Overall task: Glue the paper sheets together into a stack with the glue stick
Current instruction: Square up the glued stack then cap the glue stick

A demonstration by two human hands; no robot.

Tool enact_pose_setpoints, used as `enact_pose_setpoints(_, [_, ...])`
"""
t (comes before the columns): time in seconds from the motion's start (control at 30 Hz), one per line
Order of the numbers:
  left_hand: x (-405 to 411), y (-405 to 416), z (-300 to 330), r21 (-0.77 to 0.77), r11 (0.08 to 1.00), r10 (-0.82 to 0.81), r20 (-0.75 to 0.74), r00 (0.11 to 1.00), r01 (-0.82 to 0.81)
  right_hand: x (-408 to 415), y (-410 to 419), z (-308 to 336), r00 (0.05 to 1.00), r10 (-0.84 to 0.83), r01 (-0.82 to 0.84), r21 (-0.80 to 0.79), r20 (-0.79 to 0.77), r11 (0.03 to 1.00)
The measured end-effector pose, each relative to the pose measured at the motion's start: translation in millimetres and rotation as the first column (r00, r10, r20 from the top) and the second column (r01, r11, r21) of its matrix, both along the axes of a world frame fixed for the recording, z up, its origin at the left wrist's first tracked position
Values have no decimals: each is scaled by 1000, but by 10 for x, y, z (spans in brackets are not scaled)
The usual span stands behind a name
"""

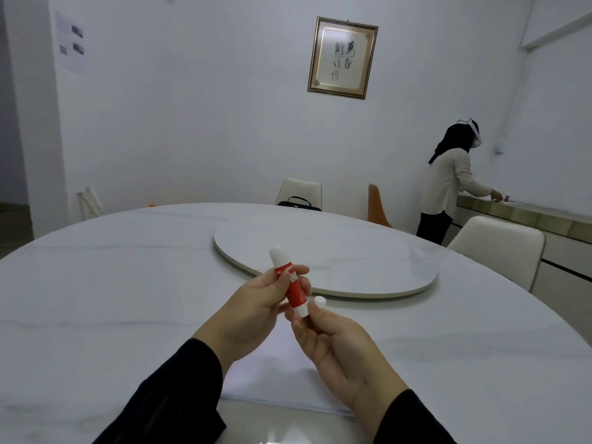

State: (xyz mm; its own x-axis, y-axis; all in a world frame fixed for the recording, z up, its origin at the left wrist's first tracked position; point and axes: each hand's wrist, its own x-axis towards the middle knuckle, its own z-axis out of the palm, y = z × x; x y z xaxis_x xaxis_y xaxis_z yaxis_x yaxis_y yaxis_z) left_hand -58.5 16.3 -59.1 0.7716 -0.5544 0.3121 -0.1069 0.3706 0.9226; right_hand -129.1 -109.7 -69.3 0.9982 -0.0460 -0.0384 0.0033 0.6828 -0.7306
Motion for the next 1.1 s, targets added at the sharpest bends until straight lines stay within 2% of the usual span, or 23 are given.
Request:
enact_pose_setpoints(0.07, [3, 4, -14, -2, 1000, 26, 13, 1000, -26, -12, 0, 23, 1000, -18, 18, 53, -4, 998])
enact_pose_setpoints(0.1, [-3, -19, -12, -5, 998, 65, 23, 998, -65, -13, 8, 15, 999, -46, 46, 31, 10, 998])
enact_pose_setpoints(0.17, [-30, -98, 0, -21, 990, 138, 22, 990, -138, -1, 44, -24, 981, -179, 185, -105, 69, 977])
enact_pose_setpoints(0.27, [-54, -181, 10, -48, 975, 216, 29, 976, -215, 24, 120, -87, 879, -437, 477, -345, 191, 808])
enact_pose_setpoints(0.3, [-47, -183, 7, -60, 972, 228, 28, 973, -226, 36, 123, -110, 878, -439, 479, -350, 191, 805])
enact_pose_setpoints(0.33, [-33, -166, 3, -70, 971, 231, 18, 973, -229, 29, 137, -94, 909, -391, 416, -274, 145, 867])
enact_pose_setpoints(0.37, [-16, -141, 3, -77, 972, 223, 6, 975, -222, 28, 141, -70, 949, -304, 314, -144, 85, 939])
enact_pose_setpoints(0.4, [-5, -112, 2, -78, 975, 209, -2, 978, -208, 18, 142, -43, 973, -231, 231, -18, 22, 973])
enact_pose_setpoints(0.43, [5, -92, 0, -71, 978, 195, 2, 981, -195, 20, 131, -43, 981, -194, 194, 38, -12, 980])
enact_pose_setpoints(0.5, [8, -84, -16, -45, 982, 185, 14, 983, -184, 17, 131, -61, 975, -223, 223, -2, 6, 975])
enact_pose_setpoints(0.53, [1, -93, -24, -34, 982, 189, 17, 982, -188, 22, 134, -91, 956, -290, 292, -91, 41, 952])
enact_pose_setpoints(0.6, [-18, -126, -26, -2, 977, 215, 39, 976, -215, 32, 125, -130, 887, -446, 456, -360, 116, 814])
enact_pose_setpoints(0.63, [-27, -140, -26, 21, 973, 230, 45, 972, -231, 51, 115, -174, 880, -460, 464, -420, 118, 780])
enact_pose_setpoints(0.67, [-31, -139, -21, 37, 968, 246, 42, 968, -248, 48, 114, -179, 907, -414, 410, -390, 79, 824])
enact_pose_setpoints(0.73, [-15, -108, -5, 40, 963, 267, 23, 964, -267, 41, 118, -123, 973, -231, 222, -188, -26, 957])
enact_pose_setpoints(0.77, [-14, -90, 2, 38, 963, 267, 18, 964, -268, 41, 113, -109, 983, -177, 169, -120, -57, 978])
enact_pose_setpoints(0.83, [-19, -71, 1, 33, 966, 256, 22, 966, -257, 49, 108, -128, 981, -191, 185, -122, -38, 975])
enact_pose_setpoints(0.93, [-30, -101, -11, 67, 965, 250, 37, 967, -252, 67, 126, -185, 926, -377, 365, -340, 34, 867])
enact_pose_setpoints(0.97, [-38, -109, -9, 78, 965, 247, 46, 968, -250, 81, 124, -199, 931, -363, 353, -347, 38, 869])
enact_pose_setpoints(1.0, [-39, -110, -4, 81, 965, 245, 53, 968, -249, 73, 130, -194, 957, -288, 281, -305, 23, 910])
enact_pose_setpoints(1.07, [-36, -89, 6, 71, 969, 236, 42, 971, -238, 49, 143, -120, 993, -108, 103, -105, -45, 989])
enact_pose_setpoints(1.1, [-38, -77, 13, 62, 972, 226, 28, 974, -227, 43, 138, -95, 993, -88, 85, -42, -74, 996])
